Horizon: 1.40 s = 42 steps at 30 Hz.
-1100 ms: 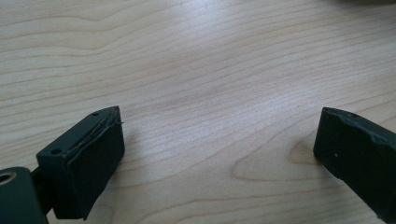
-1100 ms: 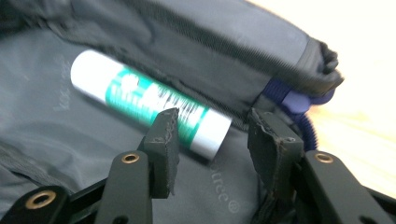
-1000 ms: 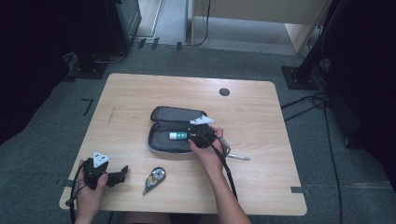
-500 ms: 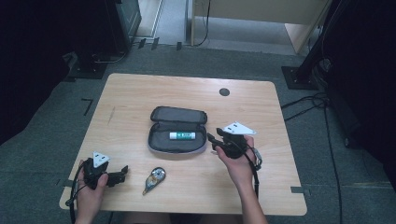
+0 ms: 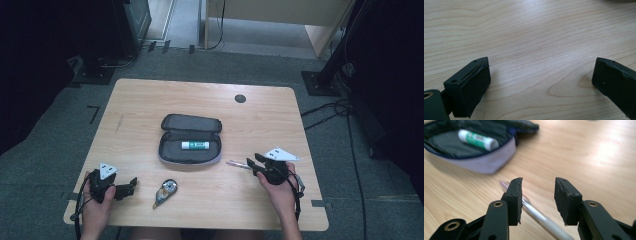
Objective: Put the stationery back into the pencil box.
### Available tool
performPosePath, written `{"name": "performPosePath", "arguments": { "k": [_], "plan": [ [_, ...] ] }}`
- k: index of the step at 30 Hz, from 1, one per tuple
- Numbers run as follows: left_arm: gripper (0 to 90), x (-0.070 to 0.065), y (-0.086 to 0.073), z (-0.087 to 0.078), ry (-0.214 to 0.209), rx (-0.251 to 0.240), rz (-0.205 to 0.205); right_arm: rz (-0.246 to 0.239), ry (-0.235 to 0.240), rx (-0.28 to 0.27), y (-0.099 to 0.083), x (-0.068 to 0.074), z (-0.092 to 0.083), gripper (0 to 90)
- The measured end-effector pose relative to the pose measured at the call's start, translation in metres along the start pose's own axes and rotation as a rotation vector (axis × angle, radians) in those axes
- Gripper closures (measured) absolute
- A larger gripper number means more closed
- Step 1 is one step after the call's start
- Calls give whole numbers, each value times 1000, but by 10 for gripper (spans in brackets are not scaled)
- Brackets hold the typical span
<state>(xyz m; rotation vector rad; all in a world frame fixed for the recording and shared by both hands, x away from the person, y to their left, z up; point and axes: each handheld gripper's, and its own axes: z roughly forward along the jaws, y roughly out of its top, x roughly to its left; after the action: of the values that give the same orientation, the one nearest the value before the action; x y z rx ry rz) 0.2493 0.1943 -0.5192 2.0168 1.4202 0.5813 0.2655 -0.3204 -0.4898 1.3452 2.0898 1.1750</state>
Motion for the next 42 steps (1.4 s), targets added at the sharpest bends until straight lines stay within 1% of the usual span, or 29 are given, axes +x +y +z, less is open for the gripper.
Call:
{"name": "performPosePath", "arguments": {
  "k": [2, 6, 8, 10, 12, 14, 15, 18, 22, 23, 24, 27, 29, 31, 32, 34, 35, 36, 37, 40, 42],
  "plan": [
    [21, 0, 0, 0, 0, 0, 0, 2, 5, 3, -8, -7, -1, 577],
    [21, 0, 0, 0, 0, 0, 0, -6, 10, 32, -20, -18, 0, 560],
    [21, 0, 0, 0, 0, 0, 0, 0, 24, 44, -24, -21, -1, 559],
    [21, 0, 0, 0, 0, 0, 0, 10, 44, 43, -28, -26, -1, 564],
    [21, 0, 0, 0, 0, 0, 0, 14, 44, 54, -29, -26, -1, 568],
    [21, 0, 0, 0, 0, 0, 0, 5, 47, 68, -30, -27, 1, 573],
    [21, 0, 0, 0, 0, 0, 0, 2, 41, 66, -31, -26, 2, 574],
    [21, 0, 0, 0, 0, 1, 0, 9, 46, 62, -31, -28, 3, 584],
    [21, 0, 0, 0, 0, 0, 0, -5, 41, 75, -31, -30, 5, 580],
    [21, 0, 0, 0, 0, 0, 0, -15, 32, 85, -31, -30, 7, 579],
    [21, 0, 0, 0, 0, 0, 0, -21, 33, 83, -31, -30, 7, 578],
    [21, -1, 0, 0, 0, -1, -3, -33, 30, 81, -31, -30, 7, 617],
    [21, -2, 0, 0, -2, -2, 0, -41, 30, 81, -32, -29, 6, 655],
    [21, -2, 0, 0, -3, -1, 1, -48, 22, 79, -33, -28, 5, 695],
    [21, -2, 0, 0, -3, -1, 1, -46, 2, 77, -35, -26, 4, 738],
    [21, -2, 0, 0, -3, -1, 1, -41, -6, 75, -35, -25, 3, 753],
    [21, -2, 0, 0, -2, -1, 1, -28, -23, 77, -36, -23, 2, 776],
    [21, -2, 0, 0, -3, -1, 1, -23, -13, 83, -36, -23, 1, 798],
    [21, -2, 0, 0, -3, -1, 1, -20, -9, 81, -37, -21, 0, 803],
    [21, -2, 0, 0, -2, -2, 1, 2, -29, 85, -37, -18, 0, 803],
    [21, -2, 0, 0, -2, -1, 1, 34, -37, 87, -36, -17, 1, 801]
  ]
}}
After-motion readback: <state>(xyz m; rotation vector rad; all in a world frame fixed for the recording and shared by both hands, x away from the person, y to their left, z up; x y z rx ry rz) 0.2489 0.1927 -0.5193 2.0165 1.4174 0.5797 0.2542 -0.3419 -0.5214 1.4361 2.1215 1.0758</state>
